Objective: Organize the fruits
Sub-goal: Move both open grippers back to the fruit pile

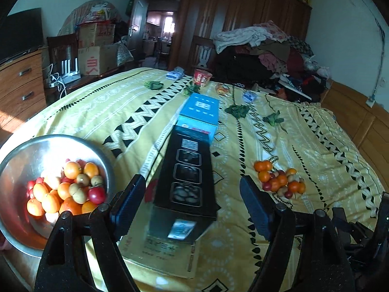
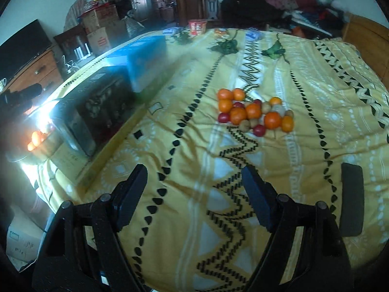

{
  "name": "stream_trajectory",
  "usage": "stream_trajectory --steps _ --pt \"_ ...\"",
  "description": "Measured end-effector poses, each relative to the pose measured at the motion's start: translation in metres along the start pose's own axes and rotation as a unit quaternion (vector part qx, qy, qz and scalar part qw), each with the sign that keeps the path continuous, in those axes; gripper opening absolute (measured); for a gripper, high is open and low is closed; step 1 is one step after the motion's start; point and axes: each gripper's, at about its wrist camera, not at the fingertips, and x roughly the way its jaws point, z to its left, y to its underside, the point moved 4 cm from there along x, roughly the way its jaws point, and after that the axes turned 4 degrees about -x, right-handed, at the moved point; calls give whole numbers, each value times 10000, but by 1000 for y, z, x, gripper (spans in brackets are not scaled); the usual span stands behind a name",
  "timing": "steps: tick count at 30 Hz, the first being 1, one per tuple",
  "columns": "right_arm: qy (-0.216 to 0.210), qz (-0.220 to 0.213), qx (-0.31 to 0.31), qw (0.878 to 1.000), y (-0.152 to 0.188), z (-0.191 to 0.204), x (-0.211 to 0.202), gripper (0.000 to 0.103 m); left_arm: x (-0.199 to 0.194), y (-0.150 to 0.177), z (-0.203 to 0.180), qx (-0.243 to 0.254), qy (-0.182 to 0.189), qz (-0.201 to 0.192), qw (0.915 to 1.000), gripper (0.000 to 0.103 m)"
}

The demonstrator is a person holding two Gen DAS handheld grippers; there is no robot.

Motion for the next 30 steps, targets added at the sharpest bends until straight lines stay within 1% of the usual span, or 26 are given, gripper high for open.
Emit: stream_trajectory --steps 3,5,7,13,17,30 --pt "278 -143 136 9994 4 -20 -8 85 3 2 -27 264 47 81 9996 81" --pt "404 -284 196 9986 6 -30 -15 93 5 3 -41 357 73 124 9993 81" --pt "517 -395 214 9977 8 -38 -20 97 6 5 -54 426 110 171 9989 81" --pt "461 -464 425 9970 13 -59 -25 98 5 9 -82 692 146 269 9971 81" --pt "421 -483 522 9966 16 -68 -27 98 5 12 -97 773 172 344 9963 81" --pt "356 -493 830 9947 23 -96 -23 98 6 16 -124 1040 67 475 9934 81"
